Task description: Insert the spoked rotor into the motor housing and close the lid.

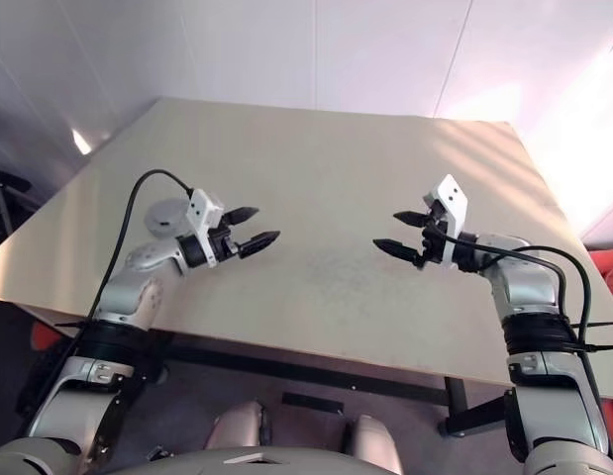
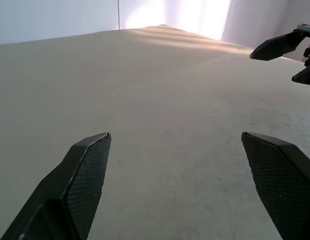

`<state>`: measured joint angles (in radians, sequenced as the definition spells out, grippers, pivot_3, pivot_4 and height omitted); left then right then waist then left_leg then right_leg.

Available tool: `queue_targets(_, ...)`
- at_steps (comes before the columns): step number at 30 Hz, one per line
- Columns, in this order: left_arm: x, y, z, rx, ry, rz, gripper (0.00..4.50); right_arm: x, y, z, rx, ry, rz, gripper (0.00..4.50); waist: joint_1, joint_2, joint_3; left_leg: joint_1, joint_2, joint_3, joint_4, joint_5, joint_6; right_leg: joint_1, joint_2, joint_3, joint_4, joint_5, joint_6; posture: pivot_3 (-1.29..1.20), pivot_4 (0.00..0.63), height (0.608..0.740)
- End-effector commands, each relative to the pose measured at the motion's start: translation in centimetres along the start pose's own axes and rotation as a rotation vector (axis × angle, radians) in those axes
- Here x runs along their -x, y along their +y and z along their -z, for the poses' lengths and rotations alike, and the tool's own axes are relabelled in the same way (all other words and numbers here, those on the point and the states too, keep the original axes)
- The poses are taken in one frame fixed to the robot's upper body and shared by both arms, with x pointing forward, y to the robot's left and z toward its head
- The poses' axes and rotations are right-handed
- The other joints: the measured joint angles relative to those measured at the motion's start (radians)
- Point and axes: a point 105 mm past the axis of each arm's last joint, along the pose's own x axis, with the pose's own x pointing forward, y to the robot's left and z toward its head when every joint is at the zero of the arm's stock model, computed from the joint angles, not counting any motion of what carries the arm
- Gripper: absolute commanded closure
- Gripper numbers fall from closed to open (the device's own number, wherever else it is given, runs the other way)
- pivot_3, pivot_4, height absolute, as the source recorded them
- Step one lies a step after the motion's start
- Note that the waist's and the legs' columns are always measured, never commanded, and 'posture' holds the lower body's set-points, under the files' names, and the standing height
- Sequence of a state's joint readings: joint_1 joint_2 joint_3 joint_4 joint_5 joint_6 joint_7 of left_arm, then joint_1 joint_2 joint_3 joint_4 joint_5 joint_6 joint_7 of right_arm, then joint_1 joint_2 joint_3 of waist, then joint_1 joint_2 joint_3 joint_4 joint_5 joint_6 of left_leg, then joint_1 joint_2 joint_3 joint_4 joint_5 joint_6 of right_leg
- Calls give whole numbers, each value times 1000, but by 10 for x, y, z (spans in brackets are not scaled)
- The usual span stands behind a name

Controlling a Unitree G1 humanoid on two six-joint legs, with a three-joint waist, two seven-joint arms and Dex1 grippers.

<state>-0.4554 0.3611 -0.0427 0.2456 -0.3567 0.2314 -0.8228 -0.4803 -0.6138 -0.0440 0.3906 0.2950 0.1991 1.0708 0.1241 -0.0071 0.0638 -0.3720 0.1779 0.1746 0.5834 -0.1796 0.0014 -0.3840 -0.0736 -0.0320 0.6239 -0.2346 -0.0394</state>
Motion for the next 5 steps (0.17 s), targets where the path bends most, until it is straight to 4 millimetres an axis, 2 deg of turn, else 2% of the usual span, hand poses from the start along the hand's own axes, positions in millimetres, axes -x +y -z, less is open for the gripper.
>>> queue_targets(1, -1, 5, -9, -39, -37, -28, 64, 0, -8, -11, 38, -70, 60, 87, 0, 0, 0, 0, 0, 0, 0, 0, 0, 0, 0, 0, 0, 0, 0, 0, 0, 740)
queue_targets(5, -2, 5, -5, -27, -41, -39, 64, -4, -4, -13, -19, -120, 52, 87, 0, 0, 0, 0, 0, 0, 0, 0, 0, 0, 0, 0, 0, 0, 0, 0, 0, 740)
